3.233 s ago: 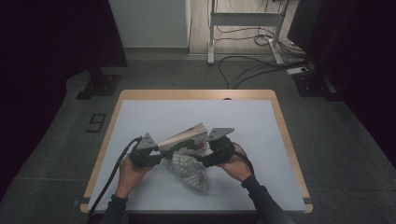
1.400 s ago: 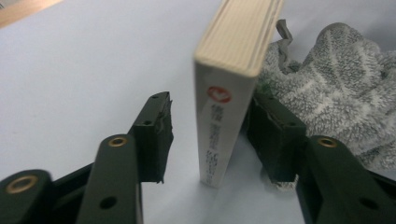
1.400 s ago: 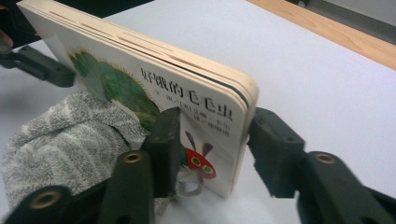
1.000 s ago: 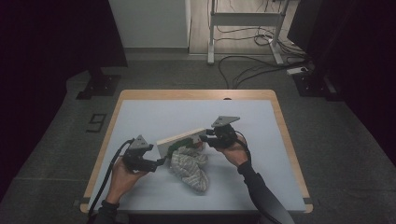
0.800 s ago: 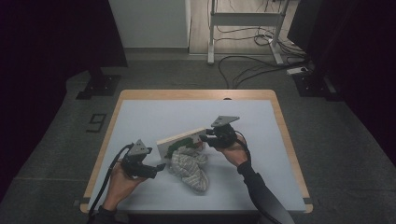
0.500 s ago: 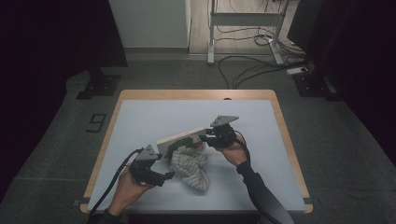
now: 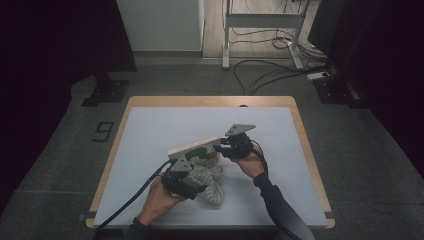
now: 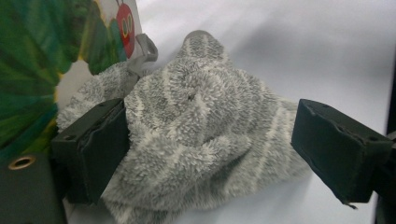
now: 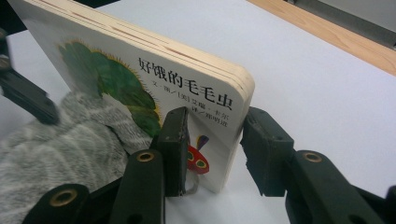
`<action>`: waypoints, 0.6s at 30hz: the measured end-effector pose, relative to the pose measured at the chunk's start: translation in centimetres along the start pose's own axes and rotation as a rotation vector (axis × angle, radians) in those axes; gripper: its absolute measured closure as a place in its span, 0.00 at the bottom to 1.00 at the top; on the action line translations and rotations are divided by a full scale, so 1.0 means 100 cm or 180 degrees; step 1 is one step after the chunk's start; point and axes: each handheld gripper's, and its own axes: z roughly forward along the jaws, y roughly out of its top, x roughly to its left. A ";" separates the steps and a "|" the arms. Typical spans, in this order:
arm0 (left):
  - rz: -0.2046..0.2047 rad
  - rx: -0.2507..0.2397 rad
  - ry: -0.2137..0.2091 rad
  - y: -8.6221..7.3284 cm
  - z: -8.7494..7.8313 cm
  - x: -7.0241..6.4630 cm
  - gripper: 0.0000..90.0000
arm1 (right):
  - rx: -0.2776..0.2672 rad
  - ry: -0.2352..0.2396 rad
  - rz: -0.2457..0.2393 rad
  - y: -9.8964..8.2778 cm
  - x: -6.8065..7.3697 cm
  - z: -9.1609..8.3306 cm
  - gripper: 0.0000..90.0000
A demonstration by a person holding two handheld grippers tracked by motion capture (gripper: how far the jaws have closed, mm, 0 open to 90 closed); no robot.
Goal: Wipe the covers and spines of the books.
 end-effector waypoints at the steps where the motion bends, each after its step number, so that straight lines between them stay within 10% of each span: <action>1: -0.0006 0.0017 0.0005 -0.001 0.003 0.001 0.14 | -0.0001 0.0000 0.0000 0.000 0.000 0.000 0.67; 18: 0.0052 0.0243 0.0212 -0.009 0.030 0.004 0.34 | 0.0008 -0.0037 -0.0001 0.000 0.002 0.000 0.66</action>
